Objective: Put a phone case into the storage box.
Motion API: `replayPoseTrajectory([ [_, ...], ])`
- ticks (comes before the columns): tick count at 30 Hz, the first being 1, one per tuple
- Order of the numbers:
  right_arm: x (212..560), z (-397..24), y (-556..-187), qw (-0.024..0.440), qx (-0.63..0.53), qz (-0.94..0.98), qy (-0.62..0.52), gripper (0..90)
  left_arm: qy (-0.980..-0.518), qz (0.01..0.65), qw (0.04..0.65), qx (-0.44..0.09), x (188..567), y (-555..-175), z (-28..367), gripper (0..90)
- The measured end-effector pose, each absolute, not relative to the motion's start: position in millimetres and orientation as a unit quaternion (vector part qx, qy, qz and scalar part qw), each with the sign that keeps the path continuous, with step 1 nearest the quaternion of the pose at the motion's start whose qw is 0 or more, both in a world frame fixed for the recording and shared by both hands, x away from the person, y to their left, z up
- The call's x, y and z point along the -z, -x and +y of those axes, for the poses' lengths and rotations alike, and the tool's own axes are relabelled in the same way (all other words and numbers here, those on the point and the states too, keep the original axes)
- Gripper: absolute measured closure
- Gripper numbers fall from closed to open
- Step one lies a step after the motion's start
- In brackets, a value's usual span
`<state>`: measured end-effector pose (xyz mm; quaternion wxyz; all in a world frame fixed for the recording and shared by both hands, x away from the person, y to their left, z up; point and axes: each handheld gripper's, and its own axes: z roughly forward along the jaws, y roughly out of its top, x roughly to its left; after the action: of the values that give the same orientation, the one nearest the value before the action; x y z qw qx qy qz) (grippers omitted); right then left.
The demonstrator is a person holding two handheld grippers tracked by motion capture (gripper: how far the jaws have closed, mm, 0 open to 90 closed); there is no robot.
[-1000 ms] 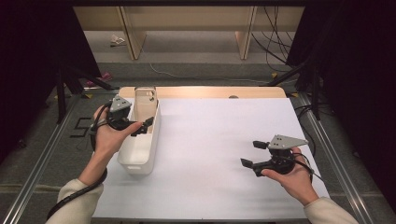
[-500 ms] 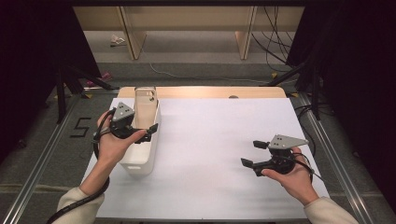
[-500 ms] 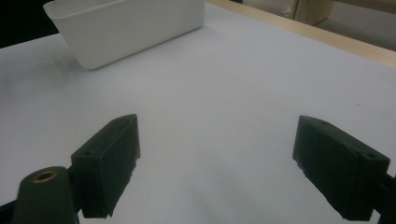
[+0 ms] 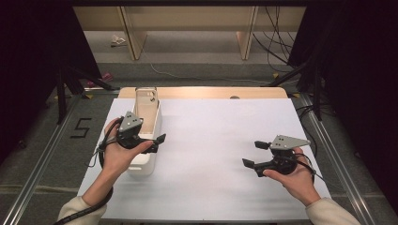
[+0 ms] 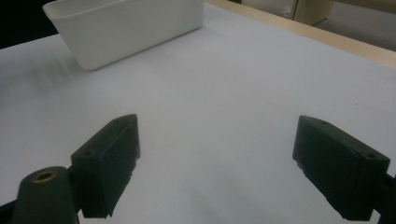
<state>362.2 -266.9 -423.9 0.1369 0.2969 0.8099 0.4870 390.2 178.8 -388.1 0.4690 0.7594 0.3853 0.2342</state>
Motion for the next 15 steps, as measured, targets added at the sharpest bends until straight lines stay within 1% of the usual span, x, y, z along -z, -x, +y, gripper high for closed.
replayPoseTrajectory([
  [3,424,-267,-362,0.137,-0.487,0.810,-0.297,15.7,-0.758,0.382,0.477,-0.229,388,-386,176,0.0],
  [15,423,-267,-362,0.138,-0.488,0.809,-0.297,15.8,-0.759,0.367,0.483,-0.237,391,-374,172,0.0],
])
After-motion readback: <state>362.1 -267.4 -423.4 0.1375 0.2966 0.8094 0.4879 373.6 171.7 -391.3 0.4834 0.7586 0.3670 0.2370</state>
